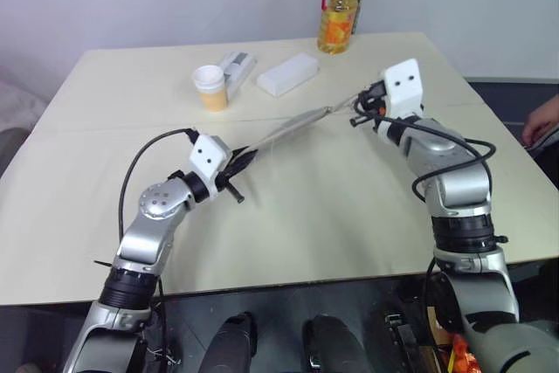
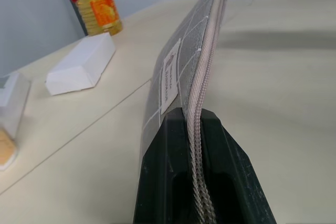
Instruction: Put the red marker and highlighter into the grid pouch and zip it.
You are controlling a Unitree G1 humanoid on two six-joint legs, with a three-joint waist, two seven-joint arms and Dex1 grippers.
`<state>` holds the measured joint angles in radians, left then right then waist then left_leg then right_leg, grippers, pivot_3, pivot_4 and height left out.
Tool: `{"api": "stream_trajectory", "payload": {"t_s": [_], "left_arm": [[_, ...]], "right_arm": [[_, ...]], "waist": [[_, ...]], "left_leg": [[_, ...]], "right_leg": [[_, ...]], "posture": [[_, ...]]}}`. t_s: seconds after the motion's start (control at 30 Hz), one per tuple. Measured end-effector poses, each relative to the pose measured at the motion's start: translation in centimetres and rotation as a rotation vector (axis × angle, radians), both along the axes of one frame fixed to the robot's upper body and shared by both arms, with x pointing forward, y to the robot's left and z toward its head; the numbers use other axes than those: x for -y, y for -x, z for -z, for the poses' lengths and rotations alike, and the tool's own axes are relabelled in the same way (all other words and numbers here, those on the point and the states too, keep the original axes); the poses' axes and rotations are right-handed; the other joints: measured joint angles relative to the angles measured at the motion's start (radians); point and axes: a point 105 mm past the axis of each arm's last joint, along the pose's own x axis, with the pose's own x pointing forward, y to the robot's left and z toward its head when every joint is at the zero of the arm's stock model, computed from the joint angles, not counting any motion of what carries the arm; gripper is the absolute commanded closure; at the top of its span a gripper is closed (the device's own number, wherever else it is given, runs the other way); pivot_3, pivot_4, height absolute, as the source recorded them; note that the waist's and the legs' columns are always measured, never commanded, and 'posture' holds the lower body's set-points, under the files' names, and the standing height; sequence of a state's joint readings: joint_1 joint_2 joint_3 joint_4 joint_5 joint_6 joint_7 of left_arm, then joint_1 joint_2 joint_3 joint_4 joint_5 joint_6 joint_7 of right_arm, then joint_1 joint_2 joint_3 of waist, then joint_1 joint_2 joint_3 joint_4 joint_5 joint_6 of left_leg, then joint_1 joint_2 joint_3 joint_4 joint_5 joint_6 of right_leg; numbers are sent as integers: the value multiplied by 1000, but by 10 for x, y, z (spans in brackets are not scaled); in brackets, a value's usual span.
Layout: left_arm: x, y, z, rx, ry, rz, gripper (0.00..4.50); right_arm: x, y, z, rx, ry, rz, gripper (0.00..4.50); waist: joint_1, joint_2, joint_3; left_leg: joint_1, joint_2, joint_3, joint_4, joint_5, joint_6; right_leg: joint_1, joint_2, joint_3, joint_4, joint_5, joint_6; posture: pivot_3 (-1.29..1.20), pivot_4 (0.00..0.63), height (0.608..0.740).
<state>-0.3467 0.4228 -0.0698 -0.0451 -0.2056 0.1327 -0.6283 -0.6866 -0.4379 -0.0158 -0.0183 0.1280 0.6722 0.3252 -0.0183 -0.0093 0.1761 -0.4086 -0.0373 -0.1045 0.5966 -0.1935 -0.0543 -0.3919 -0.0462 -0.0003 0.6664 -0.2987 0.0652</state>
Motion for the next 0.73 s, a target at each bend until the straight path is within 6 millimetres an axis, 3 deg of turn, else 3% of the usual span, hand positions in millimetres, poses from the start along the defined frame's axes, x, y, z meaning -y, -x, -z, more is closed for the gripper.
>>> {"api": "stream_trajectory", "payload": {"t_s": [0.03,0.2,0.23,0.43,0.57,0.73], "left_arm": [[-4,2,3,-7,-7,-6,3747],[-37,10,32,-123,-24,-104,1321],[-40,13,34,-133,-19,-112,799],[-77,39,64,-287,4,-238,799],[-99,49,75,-337,38,-340,799],[-115,49,73,-317,66,-446,799]], "right_arm": [[2,3,8,-35,1,-20,3652],[16,33,45,-198,47,-153,1102],[13,42,50,-205,61,-207,1059],[21,72,76,-249,73,-298,1059],[25,80,78,-244,33,-325,1059],[29,77,73,-203,-14,-314,1059]], "waist": [[1,0,0],[2,0,0],[3,0,0],[2,0,0],[7,0,0],[7,0,0]], "left_leg": [[0,0,0,0,0,0],[-1,0,-1,0,0,0],[-1,0,-1,0,0,0],[0,0,-1,0,0,1],[0,0,-1,1,0,1],[0,0,-2,1,0,0]], "right_leg": [[0,0,0,0,0,0],[0,0,0,0,0,0],[0,0,0,0,0,0],[0,0,0,-1,0,0],[2,0,0,-1,0,0],[1,0,0,-1,-1,0]], "posture": [[0,150,740],[0,150,740],[0,150,740],[0,150,740],[0,150,740],[0,150,740]]}}
